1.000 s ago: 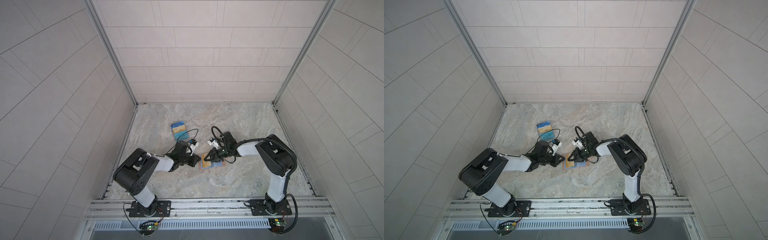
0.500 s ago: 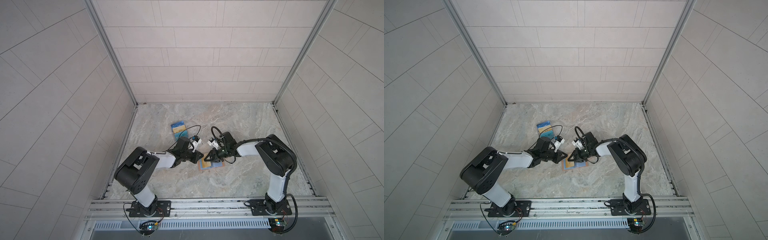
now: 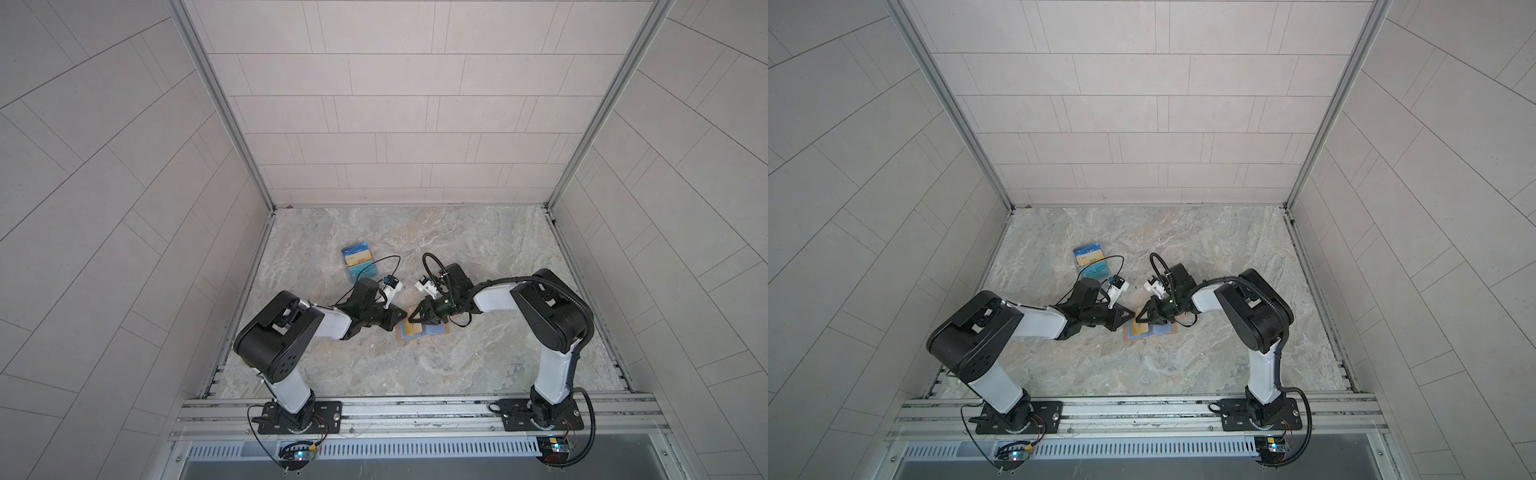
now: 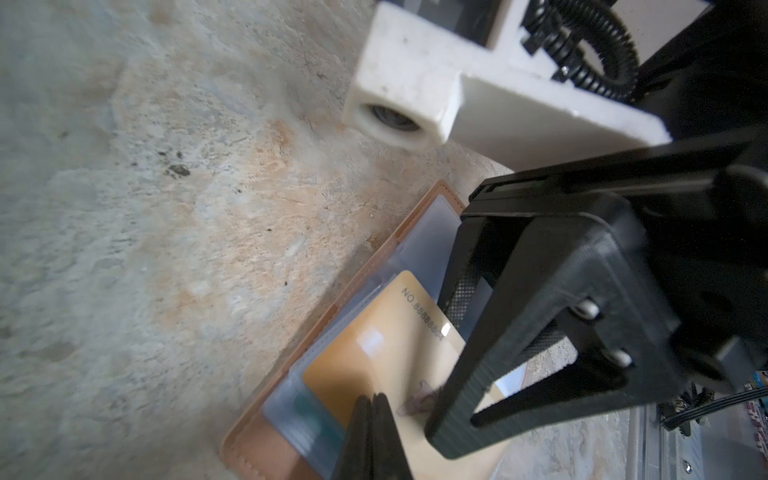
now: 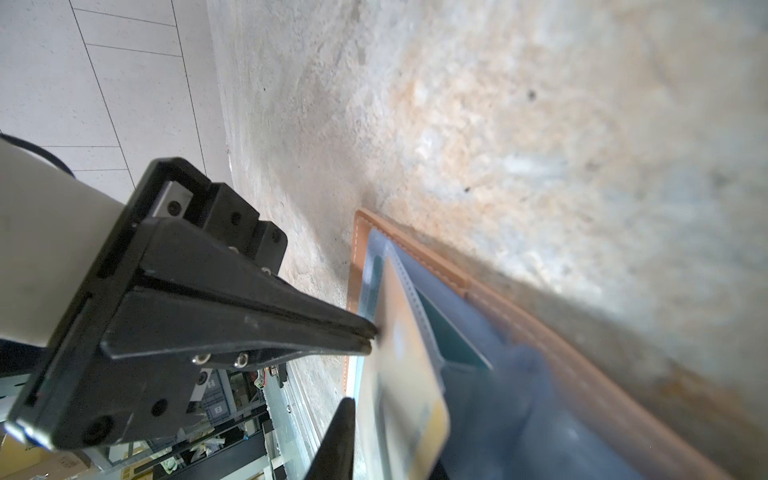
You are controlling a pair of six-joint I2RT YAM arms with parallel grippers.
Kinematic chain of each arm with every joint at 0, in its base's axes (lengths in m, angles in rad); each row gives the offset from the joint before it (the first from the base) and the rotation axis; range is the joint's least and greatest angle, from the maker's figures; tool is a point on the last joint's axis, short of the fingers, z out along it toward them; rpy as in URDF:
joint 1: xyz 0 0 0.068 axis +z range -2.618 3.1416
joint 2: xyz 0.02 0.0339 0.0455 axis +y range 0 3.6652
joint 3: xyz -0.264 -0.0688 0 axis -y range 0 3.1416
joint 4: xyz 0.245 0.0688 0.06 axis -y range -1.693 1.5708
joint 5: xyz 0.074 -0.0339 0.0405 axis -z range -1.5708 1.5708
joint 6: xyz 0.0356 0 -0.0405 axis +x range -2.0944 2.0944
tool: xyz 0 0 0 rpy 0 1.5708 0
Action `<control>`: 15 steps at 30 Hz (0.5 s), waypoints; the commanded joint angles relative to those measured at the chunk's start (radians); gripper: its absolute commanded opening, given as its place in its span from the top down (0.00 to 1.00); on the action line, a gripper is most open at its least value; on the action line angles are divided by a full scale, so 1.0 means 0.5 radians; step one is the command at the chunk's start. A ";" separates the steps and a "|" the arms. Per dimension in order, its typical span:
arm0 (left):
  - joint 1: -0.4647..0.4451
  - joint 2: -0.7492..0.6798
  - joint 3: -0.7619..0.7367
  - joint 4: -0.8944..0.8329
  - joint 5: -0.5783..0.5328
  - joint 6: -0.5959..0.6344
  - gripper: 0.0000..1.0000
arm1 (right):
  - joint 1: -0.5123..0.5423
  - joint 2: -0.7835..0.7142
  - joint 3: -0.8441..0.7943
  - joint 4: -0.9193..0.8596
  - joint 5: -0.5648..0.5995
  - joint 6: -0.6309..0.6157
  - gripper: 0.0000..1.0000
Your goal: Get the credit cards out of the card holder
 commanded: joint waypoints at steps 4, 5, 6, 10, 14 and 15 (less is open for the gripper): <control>-0.032 0.110 -0.097 -0.162 -0.057 0.020 1.00 | -0.020 -0.086 0.005 -0.040 0.016 -0.017 0.79; -0.032 0.110 -0.097 -0.168 -0.061 0.024 1.00 | -0.024 -0.101 0.003 -0.039 0.016 -0.013 0.79; -0.032 0.106 -0.095 -0.177 -0.067 0.030 1.00 | -0.029 -0.115 -0.001 -0.039 0.016 -0.010 0.79; -0.032 0.098 -0.091 -0.235 -0.084 0.061 1.00 | -0.045 -0.168 -0.022 -0.027 0.019 0.002 0.80; -0.032 0.101 -0.088 -0.257 -0.084 0.074 1.00 | -0.067 -0.199 -0.041 -0.027 0.009 0.006 0.81; -0.032 0.103 -0.088 -0.255 -0.084 0.074 1.00 | -0.074 -0.203 -0.046 -0.031 0.007 0.005 0.82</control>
